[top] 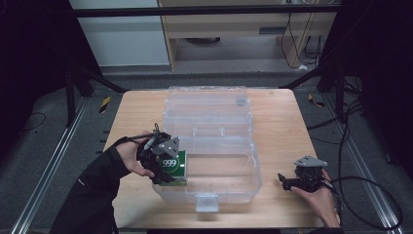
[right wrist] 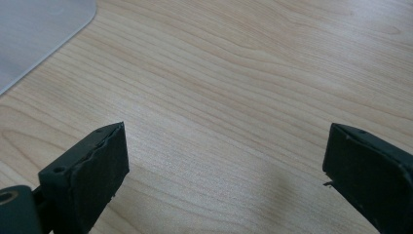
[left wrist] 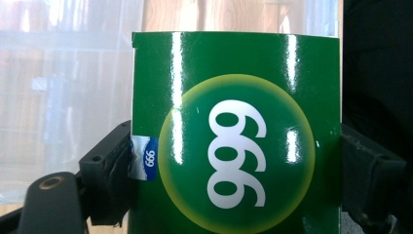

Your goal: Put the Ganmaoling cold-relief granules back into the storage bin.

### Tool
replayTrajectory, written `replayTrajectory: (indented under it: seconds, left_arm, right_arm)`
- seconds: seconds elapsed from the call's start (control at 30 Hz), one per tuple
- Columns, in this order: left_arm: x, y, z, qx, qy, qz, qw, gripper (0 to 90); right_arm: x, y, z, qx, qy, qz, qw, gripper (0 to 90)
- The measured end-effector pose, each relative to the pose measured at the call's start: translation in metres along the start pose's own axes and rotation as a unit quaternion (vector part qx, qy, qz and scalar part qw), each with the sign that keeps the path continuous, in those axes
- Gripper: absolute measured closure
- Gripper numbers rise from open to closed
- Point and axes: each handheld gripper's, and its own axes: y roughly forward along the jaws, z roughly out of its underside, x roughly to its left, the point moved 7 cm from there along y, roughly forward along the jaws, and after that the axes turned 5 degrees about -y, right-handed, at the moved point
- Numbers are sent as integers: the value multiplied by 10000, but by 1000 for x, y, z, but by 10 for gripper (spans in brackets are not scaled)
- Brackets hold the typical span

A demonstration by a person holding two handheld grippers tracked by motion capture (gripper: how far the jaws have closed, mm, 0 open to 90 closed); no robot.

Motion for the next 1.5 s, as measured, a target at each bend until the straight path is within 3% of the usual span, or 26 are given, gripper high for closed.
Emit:
replayTrajectory:
  seconds: [0.17, 1.0, 1.5]
  left_arm:
    - [0, 12, 4, 35, -19, 62, 10000, 149]
    - [-1, 40, 18, 34, -125, 116, 9998, 145]
    - [-1, 55, 23, 153, -157, 132, 9997, 138]
  right_arm:
    - [1, 0, 0, 17, 0, -4, 10000, 33]
    - [1, 2, 2, 69, -18, -15, 10000, 31]
    - [1, 2, 2, 73, -15, -15, 10000, 30]
